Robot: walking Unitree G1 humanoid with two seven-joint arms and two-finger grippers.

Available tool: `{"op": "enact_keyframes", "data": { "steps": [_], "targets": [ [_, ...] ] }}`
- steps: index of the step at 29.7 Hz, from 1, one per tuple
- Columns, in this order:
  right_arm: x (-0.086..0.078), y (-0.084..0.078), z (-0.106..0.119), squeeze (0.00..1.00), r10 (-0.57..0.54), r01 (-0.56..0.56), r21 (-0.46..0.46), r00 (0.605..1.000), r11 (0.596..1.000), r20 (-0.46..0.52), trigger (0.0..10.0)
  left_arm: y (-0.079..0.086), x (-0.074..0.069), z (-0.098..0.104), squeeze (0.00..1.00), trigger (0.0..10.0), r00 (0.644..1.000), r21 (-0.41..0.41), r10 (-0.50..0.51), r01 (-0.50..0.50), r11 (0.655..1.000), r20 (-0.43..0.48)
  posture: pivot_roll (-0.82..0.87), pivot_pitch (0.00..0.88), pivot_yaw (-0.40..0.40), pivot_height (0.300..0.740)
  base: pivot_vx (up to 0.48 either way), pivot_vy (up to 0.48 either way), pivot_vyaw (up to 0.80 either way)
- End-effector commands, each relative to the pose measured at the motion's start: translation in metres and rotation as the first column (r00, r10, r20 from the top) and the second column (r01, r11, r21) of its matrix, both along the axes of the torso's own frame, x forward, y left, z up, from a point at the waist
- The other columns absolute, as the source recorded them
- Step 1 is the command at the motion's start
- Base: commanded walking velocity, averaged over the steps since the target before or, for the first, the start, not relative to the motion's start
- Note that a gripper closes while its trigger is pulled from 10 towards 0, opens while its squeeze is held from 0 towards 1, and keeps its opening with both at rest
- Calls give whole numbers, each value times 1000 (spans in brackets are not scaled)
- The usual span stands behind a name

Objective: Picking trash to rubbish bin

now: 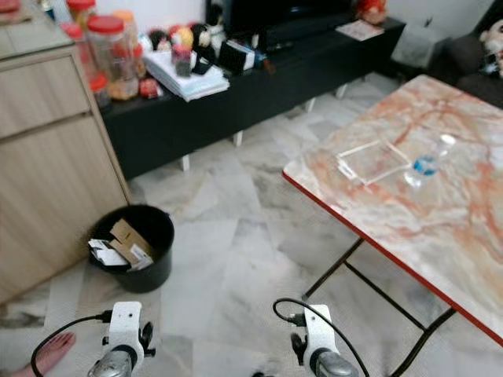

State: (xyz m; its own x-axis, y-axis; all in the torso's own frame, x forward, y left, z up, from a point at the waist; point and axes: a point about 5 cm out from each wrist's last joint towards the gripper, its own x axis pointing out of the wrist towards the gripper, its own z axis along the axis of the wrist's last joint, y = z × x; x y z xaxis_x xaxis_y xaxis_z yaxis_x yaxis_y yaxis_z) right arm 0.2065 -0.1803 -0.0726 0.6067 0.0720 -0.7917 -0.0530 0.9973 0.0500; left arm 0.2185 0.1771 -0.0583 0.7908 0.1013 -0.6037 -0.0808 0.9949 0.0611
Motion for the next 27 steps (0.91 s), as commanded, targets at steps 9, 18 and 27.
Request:
{"op": "enact_keyframes", "data": {
  "steps": [9,18,27],
  "targets": [
    [-6,-3,-3,0,-15,15,-8,1000,1000,-17,10000,-1,-3,-2,0,10000,1000,6,-4,4,1000,-8,39,76,-87,740,0,0,-356],
    [-6,-2,-3,0,-17,17,-5,1000,1000,-16,10000,-1,-2,-1,0,10000,1000,18,-19,19,1000,-13,42,60,-78,740,0,0,-533],
    [-4,1,-2,0,-19,19,0,1000,1000,-9,10000,1,1,0,0,10000,999,57,-38,40,998,-21,47,60,-76,740,0,0,0]
  ]
}}
